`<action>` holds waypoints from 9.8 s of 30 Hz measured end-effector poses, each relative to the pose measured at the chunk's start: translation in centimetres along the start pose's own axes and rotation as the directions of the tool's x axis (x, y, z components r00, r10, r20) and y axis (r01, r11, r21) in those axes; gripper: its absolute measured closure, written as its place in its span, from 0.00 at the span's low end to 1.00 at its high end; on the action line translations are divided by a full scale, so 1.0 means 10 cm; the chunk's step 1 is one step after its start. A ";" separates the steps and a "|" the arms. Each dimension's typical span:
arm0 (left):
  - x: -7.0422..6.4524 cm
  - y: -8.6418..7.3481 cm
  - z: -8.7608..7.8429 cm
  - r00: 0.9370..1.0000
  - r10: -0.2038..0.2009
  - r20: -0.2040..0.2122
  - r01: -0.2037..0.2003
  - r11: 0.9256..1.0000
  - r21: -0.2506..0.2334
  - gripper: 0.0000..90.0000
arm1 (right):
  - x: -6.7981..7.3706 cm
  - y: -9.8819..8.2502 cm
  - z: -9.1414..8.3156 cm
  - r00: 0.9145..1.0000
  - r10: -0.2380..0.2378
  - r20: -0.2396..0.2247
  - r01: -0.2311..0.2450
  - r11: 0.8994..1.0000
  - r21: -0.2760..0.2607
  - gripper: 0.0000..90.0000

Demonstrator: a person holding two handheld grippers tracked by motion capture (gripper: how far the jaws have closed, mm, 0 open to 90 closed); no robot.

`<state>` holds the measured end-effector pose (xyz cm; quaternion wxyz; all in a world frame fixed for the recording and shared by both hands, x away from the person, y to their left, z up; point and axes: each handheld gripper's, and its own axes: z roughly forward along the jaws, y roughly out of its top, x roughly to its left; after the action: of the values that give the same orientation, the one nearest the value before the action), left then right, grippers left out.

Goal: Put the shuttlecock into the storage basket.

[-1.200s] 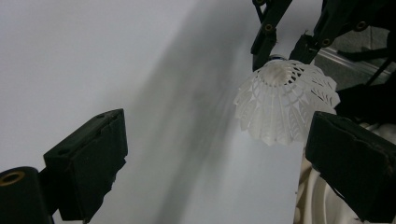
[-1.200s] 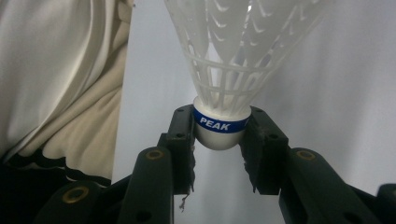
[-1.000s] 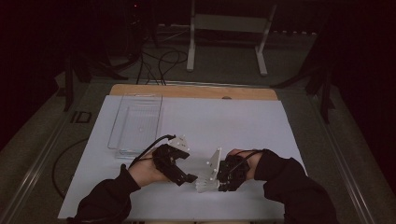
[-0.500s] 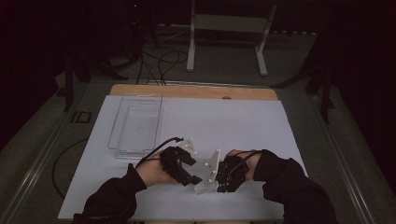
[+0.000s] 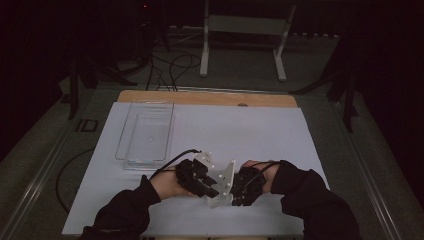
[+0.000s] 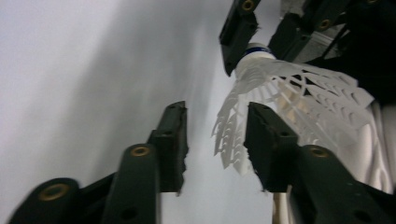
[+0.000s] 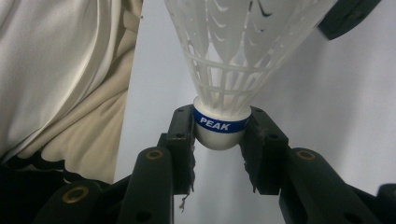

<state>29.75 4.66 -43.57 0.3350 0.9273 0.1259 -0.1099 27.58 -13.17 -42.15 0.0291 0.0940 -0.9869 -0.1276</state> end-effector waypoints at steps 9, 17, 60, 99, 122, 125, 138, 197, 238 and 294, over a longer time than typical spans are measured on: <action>0.02 0.04 0.02 0.999 0.006 0.050 -0.006 1.000 0.017 0.93 | 0.00 0.03 0.00 1.000 -0.003 0.005 0.003 1.000 -0.011 0.73; 0.02 0.04 0.01 0.998 -0.007 0.066 0.005 0.999 0.031 1.00 | 0.00 0.02 0.03 1.000 0.018 0.013 -0.017 1.000 -0.025 0.73; 0.14 -0.13 -0.35 0.998 -0.058 0.000 0.058 0.998 0.015 1.00 | -0.15 -0.43 0.03 0.910 0.412 0.049 -0.395 0.896 -0.203 0.11; 0.32 -0.27 -1.04 0.979 -0.122 -0.162 0.102 0.987 -0.127 1.00 | 0.03 -0.97 0.28 0.869 0.480 0.120 -0.414 0.839 -0.353 0.11; 0.50 -0.44 -1.63 0.921 -0.216 -0.324 0.137 0.959 -0.249 1.00 | 0.17 -1.11 0.43 0.840 0.523 0.141 -0.425 0.798 -0.427 0.11; 0.51 -0.44 -1.71 0.911 -0.227 -0.345 0.137 0.955 -0.264 1.00 | 0.17 -1.12 0.43 0.841 0.522 0.144 -0.422 0.798 -0.431 0.11; 0.58 -0.47 -1.87 0.868 -0.263 -0.421 0.143 0.945 -0.294 1.00 | 0.18 -1.14 0.45 0.842 0.521 0.140 -0.418 0.794 -0.441 0.11; 1.05 -0.84 -1.32 0.667 -0.518 -0.536 0.295 0.844 -0.448 1.00 | 0.23 -1.19 0.49 0.839 0.533 0.104 -0.426 0.765 -0.483 0.11; 1.24 -0.90 -0.96 0.666 -0.474 -0.577 0.439 0.873 -0.210 0.98 | 0.23 -1.20 0.50 0.838 0.539 0.088 -0.437 0.758 -0.484 0.11; 0.58 -0.39 -0.84 0.868 -0.237 -0.436 0.138 0.959 -0.246 0.00 | 0.26 -1.23 0.48 0.830 0.552 0.086 -0.444 0.745 -0.498 0.11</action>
<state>35.01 13.98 -41.24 0.3773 0.8701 0.3025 0.0950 26.81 -24.18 -49.86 -0.0295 -0.1993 -0.9133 -0.3538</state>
